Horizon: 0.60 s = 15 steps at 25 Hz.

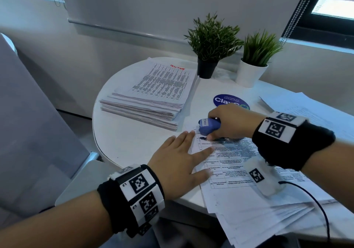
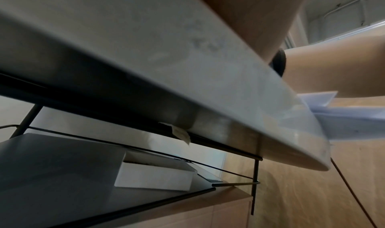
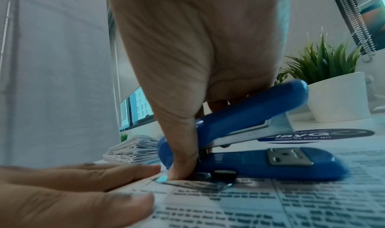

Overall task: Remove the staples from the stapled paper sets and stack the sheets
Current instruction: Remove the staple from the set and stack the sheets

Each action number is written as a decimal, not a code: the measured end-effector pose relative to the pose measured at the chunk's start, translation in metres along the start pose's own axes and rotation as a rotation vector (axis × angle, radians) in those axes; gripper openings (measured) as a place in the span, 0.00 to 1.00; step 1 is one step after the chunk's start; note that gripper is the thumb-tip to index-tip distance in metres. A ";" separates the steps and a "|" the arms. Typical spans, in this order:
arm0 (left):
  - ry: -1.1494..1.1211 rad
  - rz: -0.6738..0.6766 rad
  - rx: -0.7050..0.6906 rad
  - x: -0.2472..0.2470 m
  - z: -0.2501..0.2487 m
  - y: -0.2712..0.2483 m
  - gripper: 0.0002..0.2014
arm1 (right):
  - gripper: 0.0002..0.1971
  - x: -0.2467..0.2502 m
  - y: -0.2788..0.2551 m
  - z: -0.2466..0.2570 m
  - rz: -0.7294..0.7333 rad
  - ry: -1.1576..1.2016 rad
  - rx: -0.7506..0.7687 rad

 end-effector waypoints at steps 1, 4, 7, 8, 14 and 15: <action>-0.003 0.001 0.003 0.000 0.000 0.000 0.40 | 0.15 0.001 0.003 0.001 0.007 0.005 0.012; -0.018 0.010 0.007 -0.001 0.001 0.002 0.39 | 0.15 0.002 0.009 0.001 0.037 0.022 0.042; -0.026 -0.002 0.007 -0.001 0.002 0.003 0.39 | 0.15 0.001 0.014 0.001 0.063 0.050 0.071; -0.027 0.003 0.013 -0.001 0.002 0.003 0.38 | 0.15 0.001 0.015 0.002 0.072 0.062 0.082; -0.017 0.010 0.023 -0.002 0.001 0.003 0.36 | 0.16 0.000 0.020 0.004 0.086 0.045 0.099; -0.015 0.018 0.025 -0.002 0.001 0.003 0.34 | 0.15 -0.001 0.020 0.005 0.090 0.030 0.091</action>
Point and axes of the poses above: each hand's wrist, its own y-axis towards the middle knuckle, its own x-axis out of the back of the hand, z = x × y, the point moved 4 cm from there along y, towards the middle knuckle, and after that the axes turned 7 degrees about -y, right-handed, at the moved point
